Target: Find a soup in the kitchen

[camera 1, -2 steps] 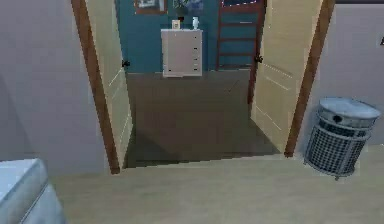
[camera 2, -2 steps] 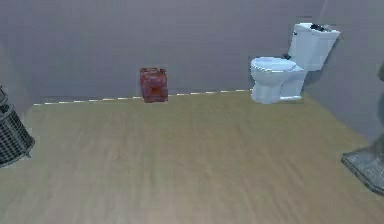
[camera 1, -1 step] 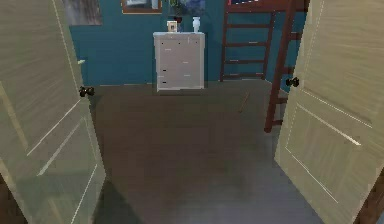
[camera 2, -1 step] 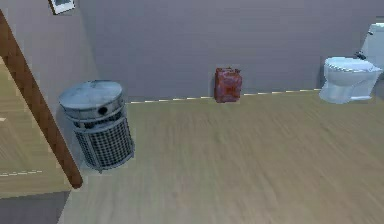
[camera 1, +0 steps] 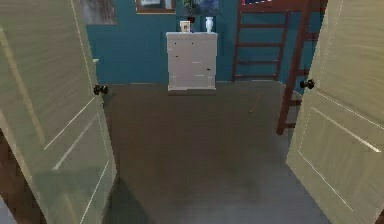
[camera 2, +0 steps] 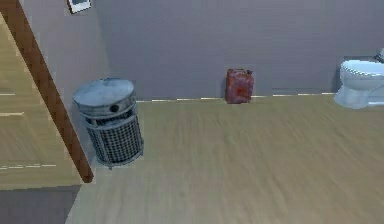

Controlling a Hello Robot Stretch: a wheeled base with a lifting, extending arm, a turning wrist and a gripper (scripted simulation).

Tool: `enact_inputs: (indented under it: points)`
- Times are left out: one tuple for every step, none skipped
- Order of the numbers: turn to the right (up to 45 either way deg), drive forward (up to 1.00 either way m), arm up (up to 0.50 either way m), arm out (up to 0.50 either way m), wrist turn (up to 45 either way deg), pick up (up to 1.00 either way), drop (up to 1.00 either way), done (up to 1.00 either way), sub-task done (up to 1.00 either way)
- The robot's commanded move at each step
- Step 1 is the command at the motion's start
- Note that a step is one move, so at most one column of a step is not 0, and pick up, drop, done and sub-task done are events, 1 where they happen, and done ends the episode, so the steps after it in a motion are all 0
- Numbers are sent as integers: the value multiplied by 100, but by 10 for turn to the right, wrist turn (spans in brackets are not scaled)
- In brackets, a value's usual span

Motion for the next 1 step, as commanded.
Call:
enact_inputs:
  points:
    - [0, 50, 0, 0, 0, 0, 0, 0, 0]
